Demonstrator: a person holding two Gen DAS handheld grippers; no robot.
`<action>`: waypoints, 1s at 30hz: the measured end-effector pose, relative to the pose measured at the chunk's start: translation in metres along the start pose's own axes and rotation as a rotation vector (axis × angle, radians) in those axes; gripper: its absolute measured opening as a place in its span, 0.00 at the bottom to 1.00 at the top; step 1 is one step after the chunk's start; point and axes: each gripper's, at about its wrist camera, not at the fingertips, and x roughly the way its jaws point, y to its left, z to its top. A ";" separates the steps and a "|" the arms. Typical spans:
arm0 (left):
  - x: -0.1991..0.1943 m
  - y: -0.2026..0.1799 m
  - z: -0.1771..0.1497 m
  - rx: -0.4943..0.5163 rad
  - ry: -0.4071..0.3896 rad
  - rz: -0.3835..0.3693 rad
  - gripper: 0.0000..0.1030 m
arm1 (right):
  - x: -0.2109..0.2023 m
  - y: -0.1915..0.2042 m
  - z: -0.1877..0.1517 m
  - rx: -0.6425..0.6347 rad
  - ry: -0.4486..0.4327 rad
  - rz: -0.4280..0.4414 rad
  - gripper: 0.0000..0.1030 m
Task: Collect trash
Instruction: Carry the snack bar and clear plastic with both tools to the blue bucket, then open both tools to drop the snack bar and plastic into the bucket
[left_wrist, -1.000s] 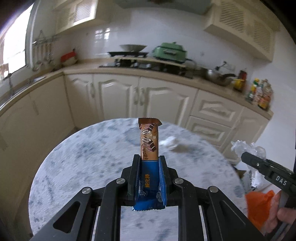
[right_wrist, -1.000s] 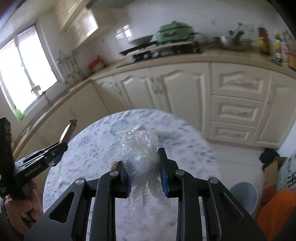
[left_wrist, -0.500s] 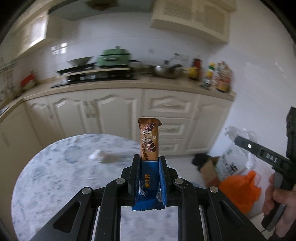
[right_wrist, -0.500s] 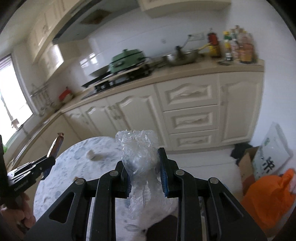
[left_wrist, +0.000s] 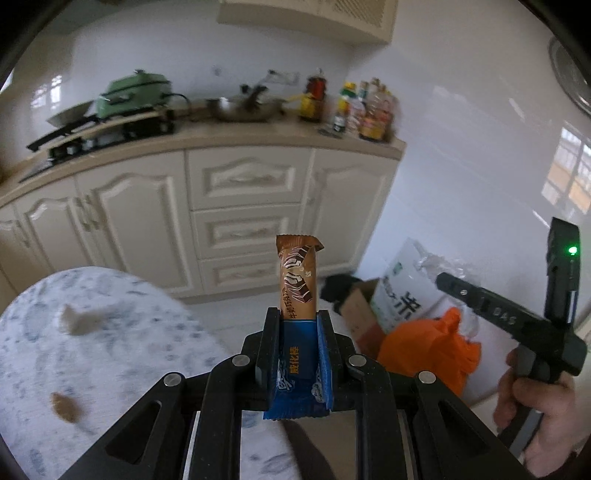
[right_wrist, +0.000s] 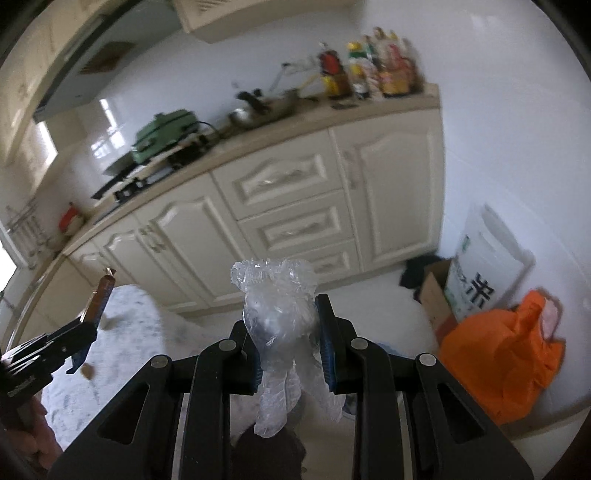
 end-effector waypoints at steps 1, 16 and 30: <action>0.007 -0.003 0.002 0.005 0.009 -0.009 0.14 | 0.005 -0.006 -0.001 0.008 0.008 -0.008 0.24; 0.214 -0.025 0.053 0.033 0.280 -0.089 0.14 | 0.106 -0.077 -0.023 0.143 0.164 -0.031 0.24; 0.386 -0.037 0.090 0.012 0.473 -0.033 0.80 | 0.194 -0.142 -0.047 0.310 0.274 -0.070 0.73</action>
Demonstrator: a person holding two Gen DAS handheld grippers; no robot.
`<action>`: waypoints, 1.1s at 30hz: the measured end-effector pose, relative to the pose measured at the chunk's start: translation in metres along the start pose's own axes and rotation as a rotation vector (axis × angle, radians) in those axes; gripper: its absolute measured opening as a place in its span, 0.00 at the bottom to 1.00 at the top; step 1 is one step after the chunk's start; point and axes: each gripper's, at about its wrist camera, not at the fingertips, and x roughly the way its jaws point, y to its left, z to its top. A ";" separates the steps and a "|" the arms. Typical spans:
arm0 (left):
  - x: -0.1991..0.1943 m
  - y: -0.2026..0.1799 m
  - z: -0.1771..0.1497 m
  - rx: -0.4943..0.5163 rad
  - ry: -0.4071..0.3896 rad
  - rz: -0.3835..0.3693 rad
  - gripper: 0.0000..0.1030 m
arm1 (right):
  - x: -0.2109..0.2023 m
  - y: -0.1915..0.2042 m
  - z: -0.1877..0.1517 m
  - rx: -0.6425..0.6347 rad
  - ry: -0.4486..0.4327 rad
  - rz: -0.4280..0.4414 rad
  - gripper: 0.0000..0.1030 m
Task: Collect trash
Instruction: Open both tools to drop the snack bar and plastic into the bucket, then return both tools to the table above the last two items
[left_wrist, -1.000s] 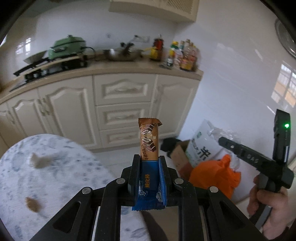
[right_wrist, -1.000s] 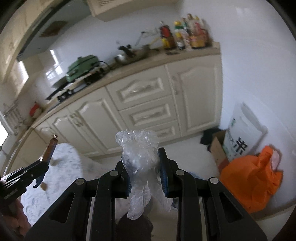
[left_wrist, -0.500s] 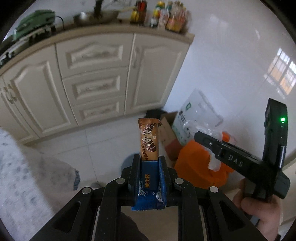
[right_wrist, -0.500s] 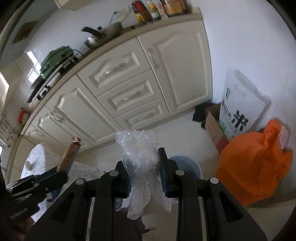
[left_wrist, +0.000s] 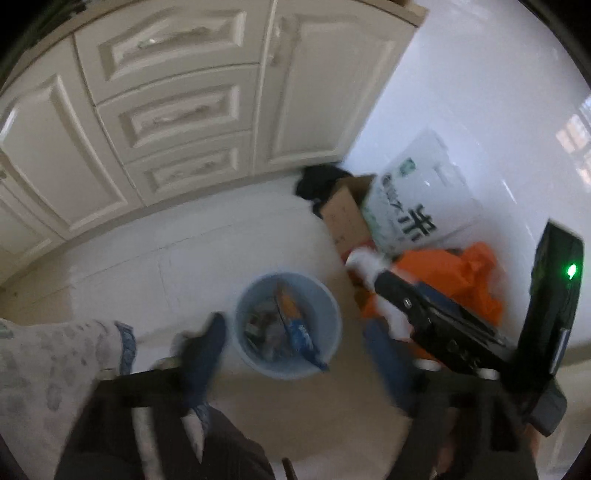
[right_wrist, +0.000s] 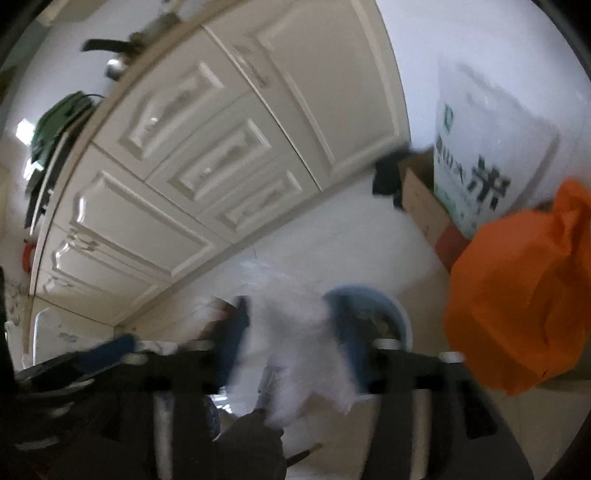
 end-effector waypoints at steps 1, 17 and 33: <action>-0.001 -0.002 0.004 0.007 -0.010 0.016 0.81 | 0.000 -0.005 -0.001 0.016 -0.001 0.005 0.78; -0.076 -0.010 -0.055 0.027 -0.175 0.110 0.99 | -0.060 0.002 -0.025 0.062 -0.066 0.001 1.00; -0.291 0.057 -0.219 -0.022 -0.479 0.078 0.99 | -0.187 0.118 -0.051 -0.122 -0.249 0.070 1.00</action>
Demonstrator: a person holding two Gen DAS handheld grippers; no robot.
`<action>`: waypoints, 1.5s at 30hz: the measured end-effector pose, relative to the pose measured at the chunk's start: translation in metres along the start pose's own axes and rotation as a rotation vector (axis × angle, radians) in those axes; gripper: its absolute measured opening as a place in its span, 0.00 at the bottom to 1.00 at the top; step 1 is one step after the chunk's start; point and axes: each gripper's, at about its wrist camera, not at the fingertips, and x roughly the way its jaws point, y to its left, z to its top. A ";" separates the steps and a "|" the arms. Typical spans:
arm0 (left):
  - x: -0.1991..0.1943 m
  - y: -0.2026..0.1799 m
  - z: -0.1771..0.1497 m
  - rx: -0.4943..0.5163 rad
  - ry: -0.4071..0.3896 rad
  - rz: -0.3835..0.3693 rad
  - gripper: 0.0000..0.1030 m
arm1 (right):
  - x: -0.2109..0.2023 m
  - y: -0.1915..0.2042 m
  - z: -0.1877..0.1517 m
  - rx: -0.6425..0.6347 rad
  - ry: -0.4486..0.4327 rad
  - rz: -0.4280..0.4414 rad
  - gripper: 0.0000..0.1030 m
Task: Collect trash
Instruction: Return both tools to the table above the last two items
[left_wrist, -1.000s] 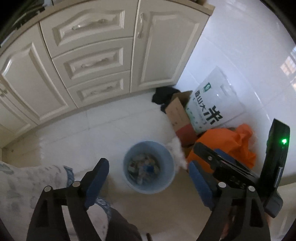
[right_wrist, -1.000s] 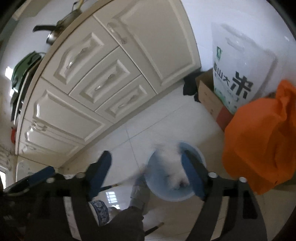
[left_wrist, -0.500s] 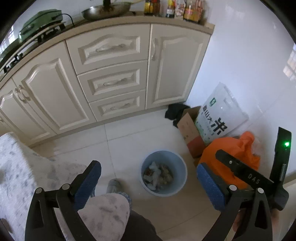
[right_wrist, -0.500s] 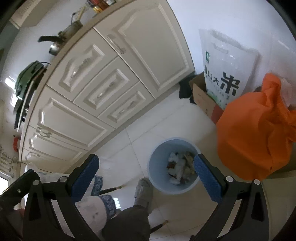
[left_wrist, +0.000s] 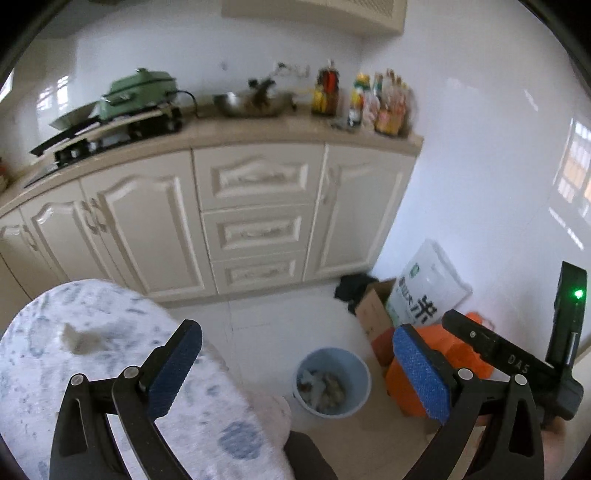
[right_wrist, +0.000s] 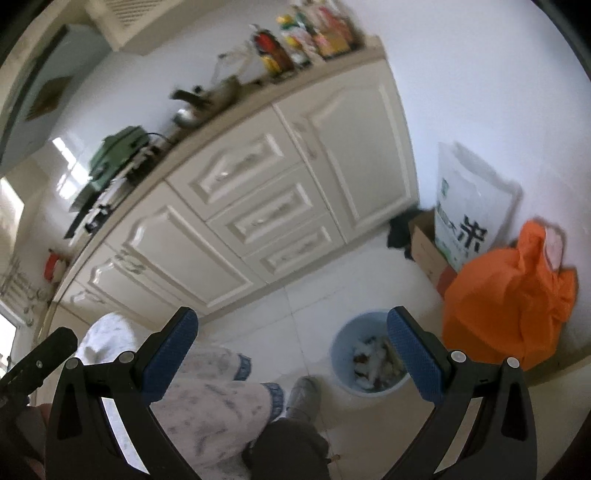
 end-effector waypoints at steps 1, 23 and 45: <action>-0.013 0.007 -0.005 -0.005 -0.013 0.003 0.99 | -0.004 0.009 0.000 -0.016 -0.009 0.005 1.00; -0.220 0.109 -0.121 -0.231 -0.248 0.271 0.99 | -0.058 0.242 -0.056 -0.447 -0.116 0.226 1.00; -0.284 0.130 -0.166 -0.374 -0.222 0.501 0.99 | -0.045 0.323 -0.115 -0.639 -0.033 0.349 1.00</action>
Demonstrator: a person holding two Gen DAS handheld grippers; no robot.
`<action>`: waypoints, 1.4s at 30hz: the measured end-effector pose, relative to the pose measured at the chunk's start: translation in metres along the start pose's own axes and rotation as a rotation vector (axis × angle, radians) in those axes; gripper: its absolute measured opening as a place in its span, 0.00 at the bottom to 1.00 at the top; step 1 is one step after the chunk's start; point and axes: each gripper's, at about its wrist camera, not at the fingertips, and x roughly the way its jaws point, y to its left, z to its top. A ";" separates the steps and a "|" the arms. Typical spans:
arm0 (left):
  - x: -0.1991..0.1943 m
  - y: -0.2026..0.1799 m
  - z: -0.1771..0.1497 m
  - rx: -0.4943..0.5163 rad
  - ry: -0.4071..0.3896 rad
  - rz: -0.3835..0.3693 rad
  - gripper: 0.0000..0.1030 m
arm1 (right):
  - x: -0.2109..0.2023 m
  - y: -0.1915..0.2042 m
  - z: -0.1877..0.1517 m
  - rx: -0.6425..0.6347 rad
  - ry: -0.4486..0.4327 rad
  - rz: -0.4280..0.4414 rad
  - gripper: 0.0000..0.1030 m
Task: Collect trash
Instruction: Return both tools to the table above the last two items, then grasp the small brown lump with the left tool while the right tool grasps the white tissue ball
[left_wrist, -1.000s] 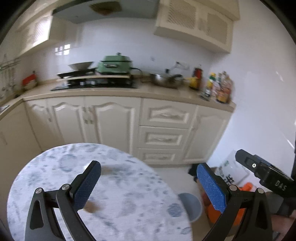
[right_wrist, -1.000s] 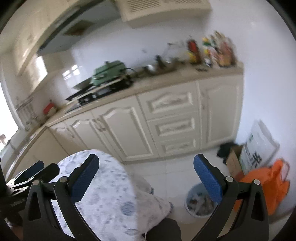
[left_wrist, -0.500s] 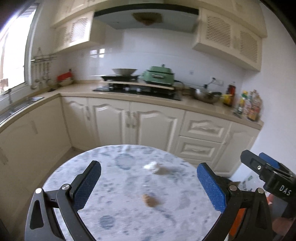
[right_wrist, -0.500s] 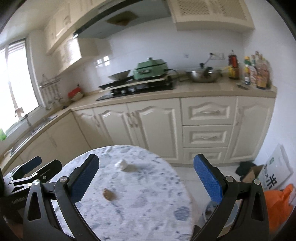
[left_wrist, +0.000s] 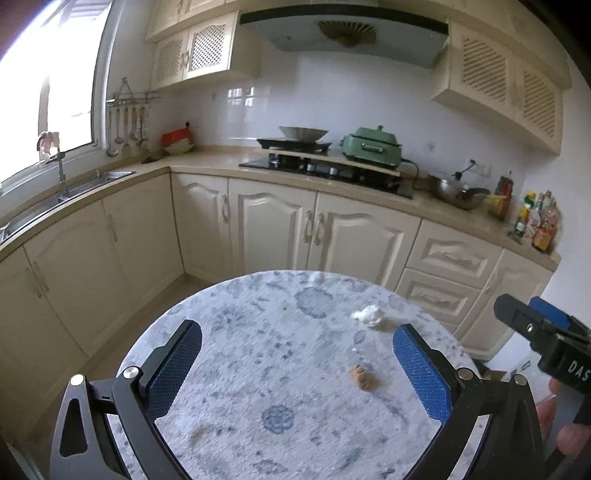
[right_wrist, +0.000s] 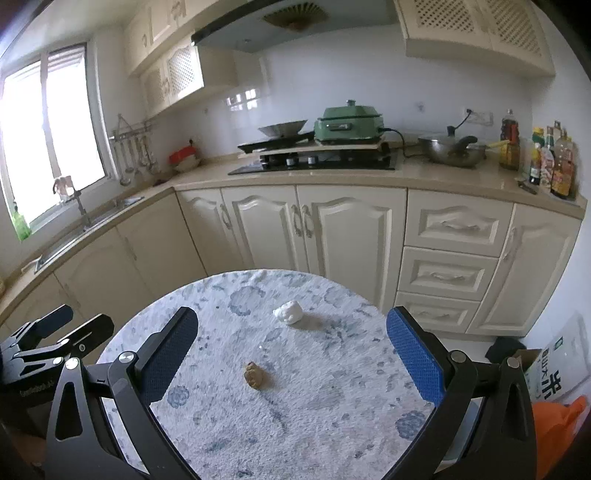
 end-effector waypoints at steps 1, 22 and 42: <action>0.004 0.002 0.001 0.000 0.008 0.000 0.99 | 0.001 -0.001 0.000 0.000 0.002 -0.004 1.00; 0.192 -0.053 -0.016 0.105 0.296 -0.001 0.92 | 0.084 -0.075 -0.034 0.108 0.212 -0.031 1.00; 0.248 -0.028 -0.030 0.031 0.312 -0.098 0.20 | 0.124 -0.063 -0.036 0.091 0.266 -0.007 1.00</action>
